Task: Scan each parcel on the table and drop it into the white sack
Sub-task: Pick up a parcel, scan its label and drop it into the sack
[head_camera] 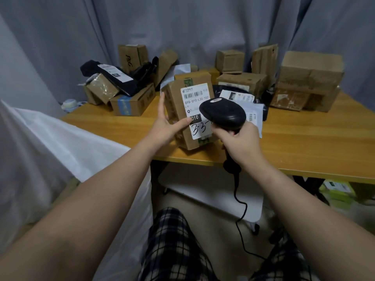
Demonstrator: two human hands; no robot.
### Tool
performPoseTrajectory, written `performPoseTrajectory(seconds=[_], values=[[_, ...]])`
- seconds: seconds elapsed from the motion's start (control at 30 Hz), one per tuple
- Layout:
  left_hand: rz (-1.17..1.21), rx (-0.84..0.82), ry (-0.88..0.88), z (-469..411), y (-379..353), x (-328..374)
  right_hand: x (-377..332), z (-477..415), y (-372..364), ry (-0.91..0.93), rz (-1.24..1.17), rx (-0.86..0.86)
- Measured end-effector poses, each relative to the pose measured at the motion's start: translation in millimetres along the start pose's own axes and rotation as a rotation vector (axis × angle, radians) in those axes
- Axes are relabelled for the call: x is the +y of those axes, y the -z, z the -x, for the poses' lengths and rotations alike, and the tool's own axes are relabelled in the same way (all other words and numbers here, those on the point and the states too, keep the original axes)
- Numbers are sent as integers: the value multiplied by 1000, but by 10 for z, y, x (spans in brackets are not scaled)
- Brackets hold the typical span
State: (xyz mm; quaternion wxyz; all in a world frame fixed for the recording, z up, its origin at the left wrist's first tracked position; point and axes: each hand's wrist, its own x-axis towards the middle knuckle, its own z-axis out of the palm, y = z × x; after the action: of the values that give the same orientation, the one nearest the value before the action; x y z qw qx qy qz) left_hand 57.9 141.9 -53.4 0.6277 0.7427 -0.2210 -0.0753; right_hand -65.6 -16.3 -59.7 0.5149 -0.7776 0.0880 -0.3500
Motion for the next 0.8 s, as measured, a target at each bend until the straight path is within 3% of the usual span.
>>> performPoseTrajectory(seconds=[0.57,0.8], values=[[-7,12,16,-30,5,-17,-32,75,16,-6,-14,-15],[-16,84,-109,56,-1,56,-198,38,17,15,-78,-27]])
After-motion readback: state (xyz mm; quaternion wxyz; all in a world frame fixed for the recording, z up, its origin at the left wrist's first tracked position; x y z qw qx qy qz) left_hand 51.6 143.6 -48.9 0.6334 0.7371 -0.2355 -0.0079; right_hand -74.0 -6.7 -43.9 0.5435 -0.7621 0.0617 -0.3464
